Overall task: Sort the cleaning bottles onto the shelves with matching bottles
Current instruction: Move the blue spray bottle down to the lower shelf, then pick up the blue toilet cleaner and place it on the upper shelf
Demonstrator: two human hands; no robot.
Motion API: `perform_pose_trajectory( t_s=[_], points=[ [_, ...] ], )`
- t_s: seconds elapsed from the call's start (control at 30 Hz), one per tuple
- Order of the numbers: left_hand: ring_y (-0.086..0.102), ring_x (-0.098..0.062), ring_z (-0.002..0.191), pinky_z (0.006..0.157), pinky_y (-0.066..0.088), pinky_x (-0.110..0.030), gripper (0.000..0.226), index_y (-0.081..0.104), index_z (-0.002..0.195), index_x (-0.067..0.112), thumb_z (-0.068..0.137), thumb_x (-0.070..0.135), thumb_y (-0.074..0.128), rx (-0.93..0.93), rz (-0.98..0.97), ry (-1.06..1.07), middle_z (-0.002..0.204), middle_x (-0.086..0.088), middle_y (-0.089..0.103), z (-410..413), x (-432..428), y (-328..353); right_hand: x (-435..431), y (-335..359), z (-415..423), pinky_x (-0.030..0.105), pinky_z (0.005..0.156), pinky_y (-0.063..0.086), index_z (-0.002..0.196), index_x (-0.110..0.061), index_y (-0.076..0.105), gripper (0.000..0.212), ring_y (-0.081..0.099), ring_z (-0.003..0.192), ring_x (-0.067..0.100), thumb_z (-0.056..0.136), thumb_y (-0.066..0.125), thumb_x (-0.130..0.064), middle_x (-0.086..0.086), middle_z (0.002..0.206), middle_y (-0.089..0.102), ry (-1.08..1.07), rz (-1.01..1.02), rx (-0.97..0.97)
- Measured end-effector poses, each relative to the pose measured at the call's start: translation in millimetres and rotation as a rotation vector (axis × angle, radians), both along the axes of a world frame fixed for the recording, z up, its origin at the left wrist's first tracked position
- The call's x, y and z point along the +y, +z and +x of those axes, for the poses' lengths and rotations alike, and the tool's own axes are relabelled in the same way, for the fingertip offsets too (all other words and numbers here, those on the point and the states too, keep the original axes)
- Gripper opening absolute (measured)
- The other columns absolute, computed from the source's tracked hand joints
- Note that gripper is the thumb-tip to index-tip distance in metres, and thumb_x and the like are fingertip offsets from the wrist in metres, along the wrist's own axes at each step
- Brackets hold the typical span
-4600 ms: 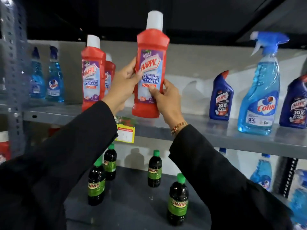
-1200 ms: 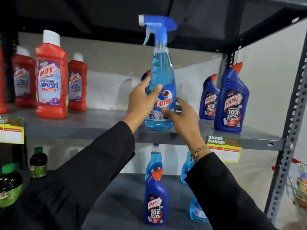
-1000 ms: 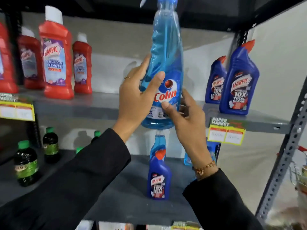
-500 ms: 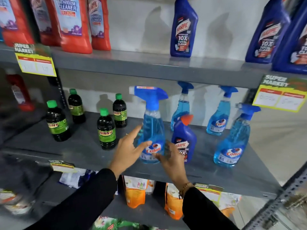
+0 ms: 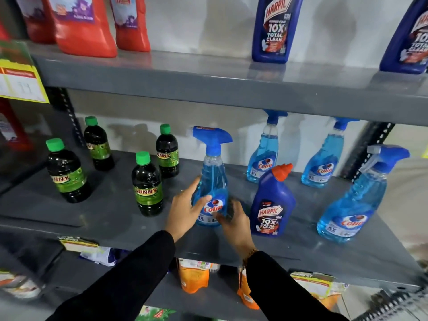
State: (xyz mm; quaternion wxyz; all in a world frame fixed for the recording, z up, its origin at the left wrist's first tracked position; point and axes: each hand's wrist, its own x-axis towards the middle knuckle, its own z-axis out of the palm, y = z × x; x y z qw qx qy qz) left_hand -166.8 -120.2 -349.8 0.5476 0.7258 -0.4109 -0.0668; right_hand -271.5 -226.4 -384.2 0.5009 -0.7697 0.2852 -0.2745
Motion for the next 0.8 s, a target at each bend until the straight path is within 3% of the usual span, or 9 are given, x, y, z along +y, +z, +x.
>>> perform_pose_trajectory(
  t_s=[0.1, 0.17, 0.3, 0.4, 0.5, 0.6, 0.67, 0.73, 0.8],
  points=[
    [0.051, -0.001, 0.12, 0.102, 0.046, -0.038, 0.058, 0.035, 0.137, 0.032, 0.085, 0.038, 0.061, 0.005, -0.072, 0.017, 0.134, 0.006, 0.052, -3.8, -0.6, -12.7, 5.5, -5.4, -3.5, 0.023, 0.096, 0.046, 0.123, -0.006, 0.047, 0.046, 0.056, 0.113, 0.017, 0.082, 0.067, -0.009, 0.005, 0.12, 0.058, -0.011, -0.12, 0.001],
    [0.042, -0.007, 0.128, 0.108, 0.039, -0.036, 0.06, 0.037, 0.135, 0.034, 0.081, 0.048, 0.058, -0.019, -0.118, 0.102, 0.139, 0.005, 0.046, -7.9, -1.9, -19.0, 9.5, -8.9, -13.3, 0.021, 0.105, 0.033, 0.129, -0.003, 0.044, 0.049, 0.043, 0.121, 0.012, 0.084, 0.062, -0.007, 0.006, 0.127, 0.05, -0.042, -0.3, 0.011],
    [0.044, -0.022, 0.115, 0.099, 0.032, -0.016, 0.046, 0.045, 0.119, 0.017, 0.08, 0.039, 0.057, -0.353, -0.281, 0.307, 0.12, -0.017, 0.049, -22.9, 4.4, -9.8, 23.7, -24.5, -41.8, 0.029, 0.098, 0.036, 0.118, -0.01, 0.048, 0.035, 0.044, 0.11, 0.022, 0.083, 0.05, -0.014, 0.006, 0.121, 0.045, -0.2, -0.637, -0.084],
    [0.049, -0.017, 0.103, 0.094, 0.037, -0.015, 0.034, 0.047, 0.11, 0.013, 0.088, 0.038, 0.051, -0.558, -0.331, 0.153, 0.109, -0.005, 0.048, -37.4, -2.4, -11.1, 25.2, -27.2, -55.9, 0.03, 0.096, 0.028, 0.114, -0.011, 0.04, 0.044, 0.036, 0.107, 0.027, 0.078, 0.058, -0.027, 0.006, 0.118, 0.035, -0.415, -0.533, -0.159],
    [0.047, -0.008, 0.116, 0.098, 0.042, -0.024, 0.049, 0.035, 0.129, 0.023, 0.087, 0.036, 0.057, -0.257, -0.2, -0.217, 0.124, 0.001, 0.046, -90.0, -51.6, 8.1, -19.9, -16.6, -92.3, 0.026, 0.1, 0.018, 0.126, -0.007, 0.033, 0.074, 0.029, 0.121, 0.029, 0.068, 0.078, -0.015, 0.017, 0.132, 0.036, -0.653, -0.336, -0.075],
    [0.045, -0.009, 0.123, 0.105, 0.038, -0.033, 0.06, 0.026, 0.139, 0.028, 0.088, 0.033, 0.058, 0.143, -0.041, -0.292, 0.135, 0.004, 0.045, -86.2, -78.5, 14.1, -46.0, -8.2, -88.2, 0.044, 0.11, 0.03, 0.131, -0.009, 0.037, 0.073, 0.042, 0.126, 0.035, 0.069, 0.075, -0.007, 0.021, 0.134, 0.047, -0.425, -0.064, 0.012],
    [0.057, -0.016, 0.113, 0.1, 0.046, -0.045, 0.051, 0.037, 0.133, 0.026, 0.087, 0.038, 0.057, 0.18, 0.002, -0.265, 0.126, -0.003, 0.059, -78.1, -88.8, 15.1, -49.4, -0.7, -90.4, 0.042, 0.099, 0.045, 0.122, -0.017, 0.044, 0.057, 0.056, 0.114, 0.03, 0.073, 0.07, -0.005, 0.014, 0.124, 0.059, -0.334, -0.003, 0.001],
    [0.061, -0.022, 0.108, 0.095, 0.049, -0.05, 0.051, 0.042, 0.13, 0.021, 0.085, 0.041, 0.058, 0.145, 0.027, -0.213, 0.12, -0.011, 0.064, -78.3, -89.0, 18.7, -48.5, 7.5, -94.8, 0.029, 0.085, 0.044, 0.121, -0.01, 0.045, 0.051, 0.058, 0.109, 0.027, 0.076, 0.066, 0.0, 0.014, 0.12, 0.061, -0.328, 0.036, 0.017],
    [0.062, -0.023, 0.107, 0.093, 0.049, -0.05, 0.058, 0.044, 0.13, 0.019, 0.081, 0.048, 0.057, 0.131, 0.012, -0.19, 0.118, -0.011, 0.065, -83.7, -85.6, 19.8, -40.5, 13.5, -101.1, 0.027, 0.081, 0.042, 0.12, -0.007, 0.044, 0.047, 0.058, 0.107, 0.027, 0.078, 0.062, 0.002, 0.015, 0.118, 0.061, -0.333, 0.042, 0.015]
  ],
)
